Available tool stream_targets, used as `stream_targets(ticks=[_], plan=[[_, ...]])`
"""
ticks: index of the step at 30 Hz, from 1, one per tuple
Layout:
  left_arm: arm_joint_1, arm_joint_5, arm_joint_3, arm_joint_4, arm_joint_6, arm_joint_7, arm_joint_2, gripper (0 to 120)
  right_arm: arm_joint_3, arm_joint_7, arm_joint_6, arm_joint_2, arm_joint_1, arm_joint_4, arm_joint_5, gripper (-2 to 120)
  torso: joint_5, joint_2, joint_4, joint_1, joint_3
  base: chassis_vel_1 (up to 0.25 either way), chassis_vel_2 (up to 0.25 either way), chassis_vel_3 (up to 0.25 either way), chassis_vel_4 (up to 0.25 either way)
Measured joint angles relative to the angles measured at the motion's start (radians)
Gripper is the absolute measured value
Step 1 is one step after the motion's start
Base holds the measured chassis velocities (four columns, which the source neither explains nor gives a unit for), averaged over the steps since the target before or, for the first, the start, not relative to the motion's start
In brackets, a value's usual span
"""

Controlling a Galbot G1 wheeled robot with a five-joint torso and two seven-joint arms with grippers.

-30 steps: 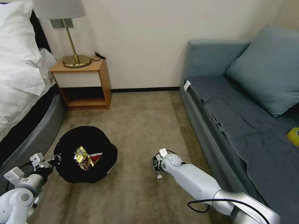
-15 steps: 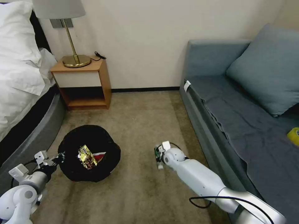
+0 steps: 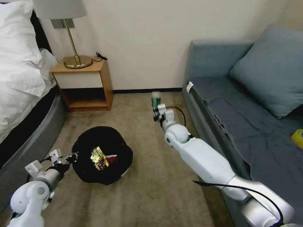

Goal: Pick up the trash bin, then pick up the garbage on the floor and place it into the trash bin.

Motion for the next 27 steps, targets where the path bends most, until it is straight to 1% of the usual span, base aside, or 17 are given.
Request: stream_targets(ticks=[2,6,7,10,12,15,18,27], plan=[[-0.023,0.0,0.027,0.009,0.009,-0.008,-0.001,4,-0.04,-0.002,0.031,0.001,0.026,0.068,0.021,22,0.0,0.0,0.0002,0.0,0.0,0.0,0.0,0.0,0.0],[-0.046,-0.001,0.05,0.017,0.018,-0.013,0.0,4,-0.082,-0.017,0.051,0.001,0.044,0.125,0.038,22,0.0,0.0,0.0,0.0,0.0,0.0,0.0,0.0,0.0],[-0.061,-0.001,0.064,0.024,0.022,-0.015,0.001,4,-0.117,-0.032,0.061,0.0,0.054,0.168,0.049,22,0.0,0.0,0.0,0.0,0.0,0.0,0.0,0.0,0.0],[-0.074,-0.002,0.074,0.032,0.024,-0.017,0.002,4,-0.143,-0.045,0.065,-0.003,0.057,0.197,0.055,21,0.0,0.0,0.0001,0.0,0.0,0.0,0.0,0.0,0.0],[-0.091,-0.002,0.088,0.043,0.029,-0.02,0.004,4,-0.198,-0.065,0.067,-0.013,0.059,0.249,0.065,20,0.0,0.0,0.0001,0.0,0.0,0.0,0.0,0.0,0.0],[-0.099,-0.002,0.094,0.049,0.032,-0.021,0.006,4,-0.225,-0.07,0.067,-0.02,0.058,0.275,0.068,20,0.0,0.0,0.0001,0.0,0.0,0.0,0.0,0.0,0.0],[-0.11,0.003,0.096,0.063,0.035,-0.026,0.006,4,-0.281,-0.079,0.061,-0.044,0.039,0.328,0.071,20,-0.0001,0.0,0.0001,0.0,0.0,0.0,0.0,0.0,0.0],[-0.098,0.007,0.089,0.045,0.038,-0.028,0.002,4,-0.316,-0.094,0.059,-0.082,-0.024,0.347,0.033,20,0.0,0.0,0.0,0.0,0.0,0.0,0.0,0.0,0.0]])
